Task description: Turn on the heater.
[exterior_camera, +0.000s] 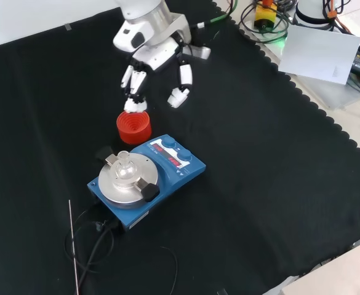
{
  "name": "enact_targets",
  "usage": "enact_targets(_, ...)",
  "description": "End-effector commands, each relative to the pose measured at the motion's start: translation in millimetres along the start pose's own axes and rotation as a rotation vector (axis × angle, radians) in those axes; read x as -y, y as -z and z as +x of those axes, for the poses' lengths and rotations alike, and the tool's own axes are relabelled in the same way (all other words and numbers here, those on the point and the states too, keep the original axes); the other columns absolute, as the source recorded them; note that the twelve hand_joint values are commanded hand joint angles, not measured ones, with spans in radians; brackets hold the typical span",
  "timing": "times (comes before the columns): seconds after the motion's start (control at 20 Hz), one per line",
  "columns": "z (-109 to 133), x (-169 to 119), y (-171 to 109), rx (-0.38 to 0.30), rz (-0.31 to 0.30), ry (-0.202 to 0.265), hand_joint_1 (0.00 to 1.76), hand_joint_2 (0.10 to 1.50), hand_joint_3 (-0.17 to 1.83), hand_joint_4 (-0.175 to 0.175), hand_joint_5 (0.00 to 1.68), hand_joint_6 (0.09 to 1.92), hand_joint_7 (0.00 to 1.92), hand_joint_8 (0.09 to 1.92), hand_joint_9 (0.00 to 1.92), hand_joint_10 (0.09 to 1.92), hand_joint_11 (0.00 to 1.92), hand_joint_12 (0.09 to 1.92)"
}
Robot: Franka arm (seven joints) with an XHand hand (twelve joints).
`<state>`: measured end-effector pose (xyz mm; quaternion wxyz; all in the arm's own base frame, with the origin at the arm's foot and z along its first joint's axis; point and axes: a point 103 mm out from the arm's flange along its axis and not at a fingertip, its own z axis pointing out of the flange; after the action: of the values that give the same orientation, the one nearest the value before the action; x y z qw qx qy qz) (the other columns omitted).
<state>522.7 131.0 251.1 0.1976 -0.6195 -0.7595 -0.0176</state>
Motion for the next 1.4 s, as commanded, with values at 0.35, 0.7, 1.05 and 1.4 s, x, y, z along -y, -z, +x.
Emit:
enact_targets(0.35,-3.9,75.0,-33.0,0.176,0.085,-0.070,1.10,0.60,0.87,-0.006,0.32,0.09,0.72,0.67,0.93,0.58,0.57,1.28)
enact_targets(0.7,-8.9,74.9,-38.6,0.255,0.120,-0.078,1.12,0.60,0.87,-0.015,0.31,0.09,0.88,0.72,1.08,0.58,0.77,1.17)
enact_targets(1.05,-11.2,69.0,-48.7,0.263,0.176,-0.110,1.15,0.62,0.84,-0.031,0.31,0.09,1.10,0.85,1.28,0.68,1.17,0.94)
enact_targets(1.4,-9.5,64.3,-47.8,0.278,0.242,-0.136,1.19,0.64,0.81,-0.048,0.31,0.09,1.51,1.17,1.73,1.00,1.81,0.95)
